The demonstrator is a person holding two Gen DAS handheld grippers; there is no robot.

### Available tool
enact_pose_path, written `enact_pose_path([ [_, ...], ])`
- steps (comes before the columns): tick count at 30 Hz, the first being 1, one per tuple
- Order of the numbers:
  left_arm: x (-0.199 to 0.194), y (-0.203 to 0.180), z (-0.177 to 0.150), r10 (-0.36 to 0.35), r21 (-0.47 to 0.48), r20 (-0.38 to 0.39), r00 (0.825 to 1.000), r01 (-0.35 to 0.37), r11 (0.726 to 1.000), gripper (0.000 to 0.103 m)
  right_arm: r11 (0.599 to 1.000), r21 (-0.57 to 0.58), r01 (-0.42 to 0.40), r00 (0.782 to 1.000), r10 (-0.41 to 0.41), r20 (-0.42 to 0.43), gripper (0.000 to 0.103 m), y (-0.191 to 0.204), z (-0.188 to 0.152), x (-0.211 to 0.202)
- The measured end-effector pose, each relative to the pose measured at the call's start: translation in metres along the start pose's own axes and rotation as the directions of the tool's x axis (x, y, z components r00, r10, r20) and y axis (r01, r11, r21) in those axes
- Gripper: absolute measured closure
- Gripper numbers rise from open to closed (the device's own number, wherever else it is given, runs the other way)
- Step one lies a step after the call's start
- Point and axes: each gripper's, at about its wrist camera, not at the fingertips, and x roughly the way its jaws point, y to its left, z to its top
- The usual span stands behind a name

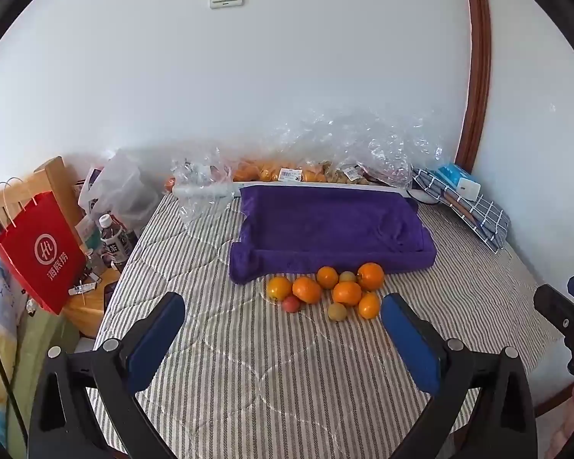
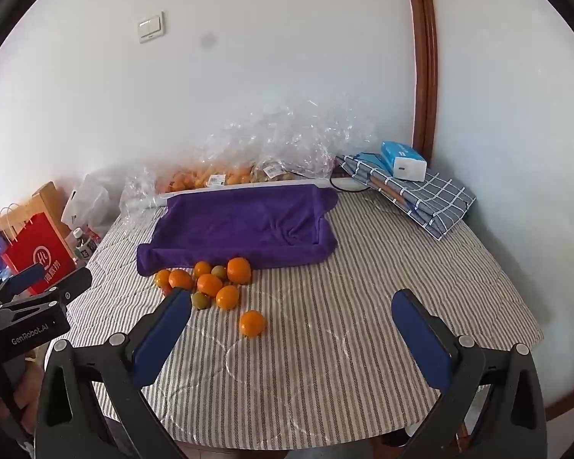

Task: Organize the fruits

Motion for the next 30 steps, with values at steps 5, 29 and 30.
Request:
enact_pose_path([
  [5,-0.001,0.001,0.001,-0.002,-0.001,0.005,1.000,0.002,1.000,0.000,1.000,-0.005,0.006,1.000,-0.006,0.000,0.000,0.003,0.003,0.001],
  [29,-0.006,0.008,0.003,0.010,-0.021,0.019,1.000,-0.010,1.000,0.000,1.000,-0.012,0.001,1.000,-0.001,0.007,0.000,0.013,-0.002,0.000],
  [30,-0.006,0.008,0.003,0.010,-0.022,0.018,1.000,-0.009,1.000,0.000,1.000,-0.011,0.000,1.000,0.000,0.007,0.000,0.014,-0.002,0.000],
])
